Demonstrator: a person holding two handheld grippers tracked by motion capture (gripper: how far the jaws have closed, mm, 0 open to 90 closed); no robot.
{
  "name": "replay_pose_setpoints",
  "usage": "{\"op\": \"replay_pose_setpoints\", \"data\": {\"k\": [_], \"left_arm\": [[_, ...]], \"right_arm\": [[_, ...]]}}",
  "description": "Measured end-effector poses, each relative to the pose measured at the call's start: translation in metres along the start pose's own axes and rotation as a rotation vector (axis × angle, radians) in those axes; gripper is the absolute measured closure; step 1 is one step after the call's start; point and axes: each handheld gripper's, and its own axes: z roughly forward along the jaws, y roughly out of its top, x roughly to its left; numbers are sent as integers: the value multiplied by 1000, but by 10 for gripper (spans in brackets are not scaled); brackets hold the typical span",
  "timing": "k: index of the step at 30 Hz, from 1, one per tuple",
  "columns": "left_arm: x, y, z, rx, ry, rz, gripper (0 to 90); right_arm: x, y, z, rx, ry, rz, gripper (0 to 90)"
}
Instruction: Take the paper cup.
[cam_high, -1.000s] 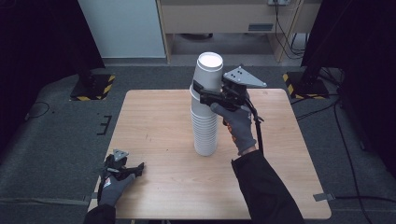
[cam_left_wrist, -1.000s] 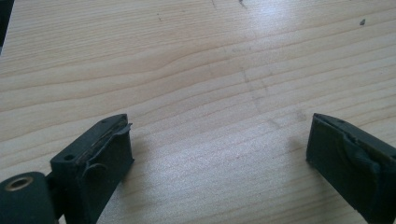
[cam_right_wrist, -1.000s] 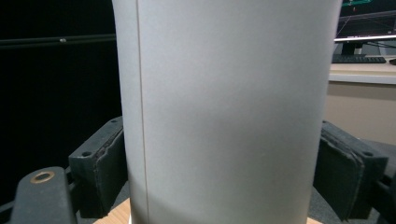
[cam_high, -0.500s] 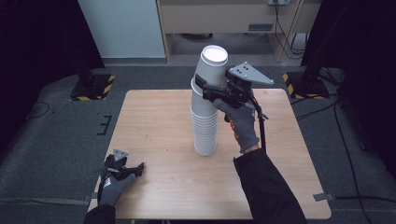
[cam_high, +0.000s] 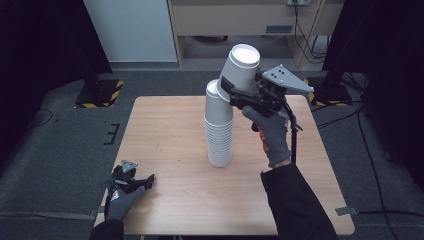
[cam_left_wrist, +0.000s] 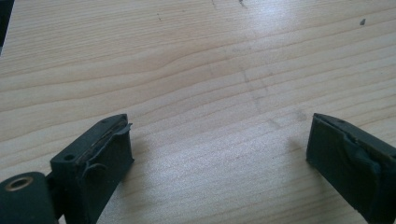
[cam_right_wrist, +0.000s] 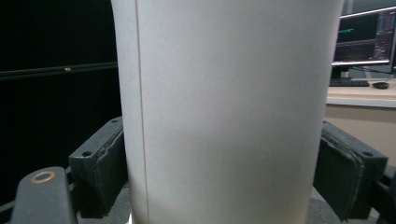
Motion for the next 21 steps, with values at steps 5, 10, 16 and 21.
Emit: {"op": "replay_pose_setpoints", "data": {"k": [5, 10, 16, 21], "left_arm": [[0, 0, 0, 0, 0, 0, 62], [0, 0, 0, 0, -1, 0, 60], [0, 0, 0, 2, -3, 4, 53], [0, 0, 0, 5, -7, 7, 41]], "right_arm": [[-5, -2, -14, -1, -11, 8, 153], [-16, -9, -36, 3, -37, 23, 153], [-26, -22, -56, 16, -54, 47, 153], [-33, -34, -68, 26, -67, 74, 153]]}}
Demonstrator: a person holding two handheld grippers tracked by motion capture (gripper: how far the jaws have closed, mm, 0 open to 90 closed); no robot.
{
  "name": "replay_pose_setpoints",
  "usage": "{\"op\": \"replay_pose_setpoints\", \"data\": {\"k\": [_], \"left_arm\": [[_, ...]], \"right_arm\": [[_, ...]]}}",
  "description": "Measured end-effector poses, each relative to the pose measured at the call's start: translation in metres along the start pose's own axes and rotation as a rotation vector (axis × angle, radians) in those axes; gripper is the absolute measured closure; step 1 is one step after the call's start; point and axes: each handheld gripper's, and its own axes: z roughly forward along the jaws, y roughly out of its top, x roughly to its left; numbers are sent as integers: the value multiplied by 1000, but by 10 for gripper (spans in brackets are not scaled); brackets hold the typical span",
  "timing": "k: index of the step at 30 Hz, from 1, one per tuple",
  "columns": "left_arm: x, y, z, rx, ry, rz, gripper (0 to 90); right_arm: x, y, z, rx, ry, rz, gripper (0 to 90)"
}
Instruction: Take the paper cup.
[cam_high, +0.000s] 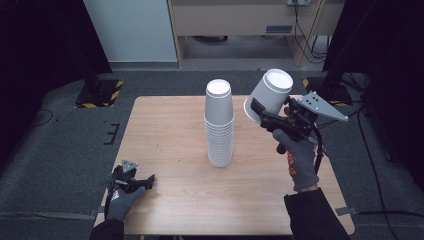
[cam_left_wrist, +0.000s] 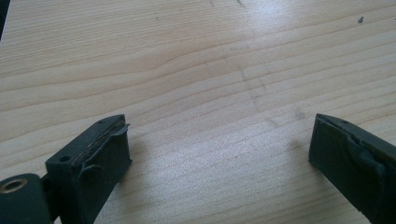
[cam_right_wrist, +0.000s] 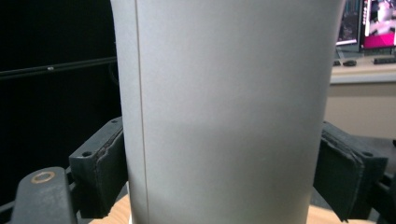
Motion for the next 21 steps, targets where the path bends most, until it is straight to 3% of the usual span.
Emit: {"op": "replay_pose_setpoints", "data": {"k": [8, 16, 21], "left_arm": [[0, 0, 0, 3, 0, 0, 33], [0, -1, 0, 4, 3, -3, 28], [0, -1, -1, 1, 7, -10, 43]], "right_arm": [[-15, -22, -18, 24, -25, 40, 152], [-20, -40, -28, 43, -34, 57, 152], [-27, -56, -37, 53, -44, 98, 151]]}}
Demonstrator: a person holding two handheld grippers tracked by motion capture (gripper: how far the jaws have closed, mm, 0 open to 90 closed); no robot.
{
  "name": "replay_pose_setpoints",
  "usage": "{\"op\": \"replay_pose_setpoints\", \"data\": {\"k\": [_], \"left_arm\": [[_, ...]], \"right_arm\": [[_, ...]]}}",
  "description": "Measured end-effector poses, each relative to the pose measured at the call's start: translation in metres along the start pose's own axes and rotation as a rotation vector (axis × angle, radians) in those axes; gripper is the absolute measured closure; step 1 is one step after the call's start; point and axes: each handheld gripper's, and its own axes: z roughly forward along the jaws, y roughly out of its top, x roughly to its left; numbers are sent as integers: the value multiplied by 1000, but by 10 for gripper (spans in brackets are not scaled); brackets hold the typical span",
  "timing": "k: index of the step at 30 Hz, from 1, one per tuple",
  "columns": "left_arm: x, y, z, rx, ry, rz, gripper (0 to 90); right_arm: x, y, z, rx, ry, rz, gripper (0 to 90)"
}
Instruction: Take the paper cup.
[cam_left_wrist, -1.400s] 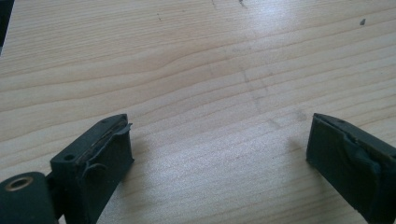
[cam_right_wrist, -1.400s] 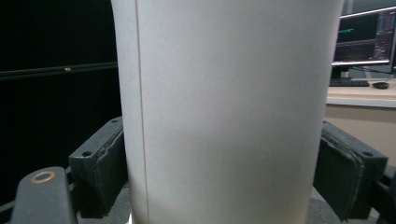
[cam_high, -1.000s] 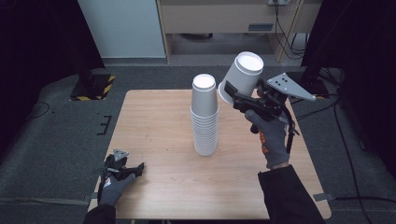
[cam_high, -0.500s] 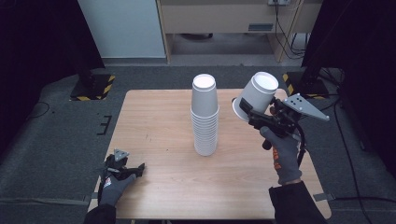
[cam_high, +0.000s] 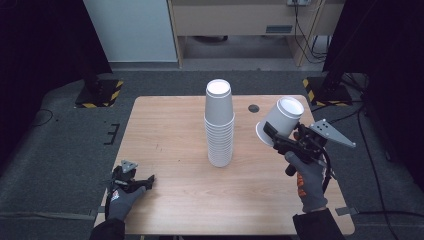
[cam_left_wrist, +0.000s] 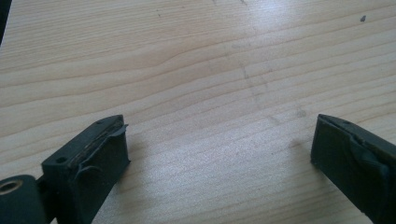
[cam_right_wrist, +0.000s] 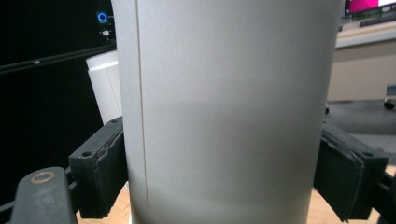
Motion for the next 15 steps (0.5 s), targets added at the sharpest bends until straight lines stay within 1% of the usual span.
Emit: {"op": "replay_pose_setpoints", "data": {"k": [3, 4, 5, 6, 7, 8, 9, 11, 12, 13, 14, 15], "left_arm": [[1, -1, -2, -9, 5, -6, 85], [2, -2, -3, -17, 8, -9, 102], [2, -2, -3, -17, 8, -9, 114], [2, -2, -4, -19, 9, -14, 114], [3, -2, -4, -22, 8, -20, 138], [3, -2, -6, -26, 2, -35, 160], [3, -2, -7, -33, -13, -40, 195], [2, -2, -7, -35, -16, -37, 212], [2, -1, -8, -39, -18, -27, 219], [1, -1, -9, -51, -20, -25, 225], [-1, 1, -12, -75, -28, -19, 235], [-1, 1, -13, -85, -30, -15, 241]], "right_arm": [[-4, -5, -3, 5, -8, 12, 151], [-8, -10, -5, 11, -11, 26, 151], [-8, -10, -5, 11, -11, 26, 151], [-10, -12, -6, 13, -15, 32, 151], [-12, -15, -7, 13, -15, 39, 151], [-13, -16, -8, 17, -15, 45, 151], [-15, -21, -11, 20, -17, 54, 151], [-16, -23, -12, 22, -15, 59, 151], [-17, -25, -12, 22, -15, 66, 151], [-18, -27, -13, 23, -15, 71, 151], [-21, -32, -14, 26, -17, 87, 151], [-22, -35, -15, 26, -17, 97, 151]]}}
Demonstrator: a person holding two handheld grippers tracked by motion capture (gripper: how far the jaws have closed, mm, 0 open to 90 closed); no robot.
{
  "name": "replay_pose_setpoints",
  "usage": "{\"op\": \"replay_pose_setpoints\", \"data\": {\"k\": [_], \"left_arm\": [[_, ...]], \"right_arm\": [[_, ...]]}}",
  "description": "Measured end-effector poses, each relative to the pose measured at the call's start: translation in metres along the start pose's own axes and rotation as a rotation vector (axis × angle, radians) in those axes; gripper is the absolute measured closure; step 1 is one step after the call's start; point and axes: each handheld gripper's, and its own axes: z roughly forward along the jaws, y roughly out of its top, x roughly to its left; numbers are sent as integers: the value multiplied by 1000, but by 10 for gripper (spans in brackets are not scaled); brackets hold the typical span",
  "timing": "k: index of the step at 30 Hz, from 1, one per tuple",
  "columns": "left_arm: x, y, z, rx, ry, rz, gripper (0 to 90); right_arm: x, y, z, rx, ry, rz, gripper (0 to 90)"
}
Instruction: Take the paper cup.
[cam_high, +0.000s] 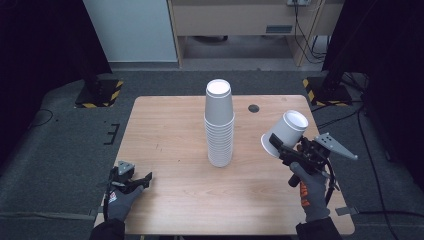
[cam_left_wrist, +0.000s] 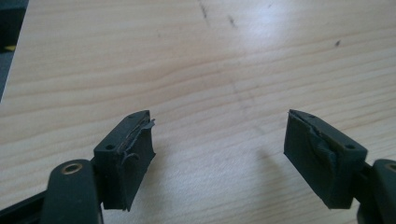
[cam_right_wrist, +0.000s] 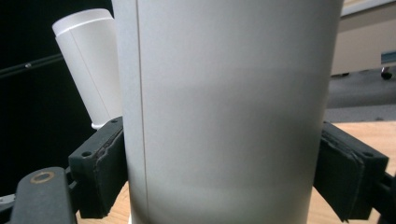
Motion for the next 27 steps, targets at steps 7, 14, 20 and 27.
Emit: {"op": "replay_pose_setpoints", "data": {"k": [7, 14, 20, 27], "left_arm": [[-8, 7, -6, -89, -45, 25, 283], [-19, 13, -15, -174, -89, 67, 313], [-29, 18, -18, -214, -125, 84, 324], [-51, 25, -24, -276, -179, 117, 332]], "right_arm": [[-7, -12, -2, 12, 1, 37, 150], [-14, -20, -4, 9, -1, 95, 150], [-19, -25, -9, 2, -5, 138, 150], [-22, -28, -14, -7, -5, 167, 150]]}}
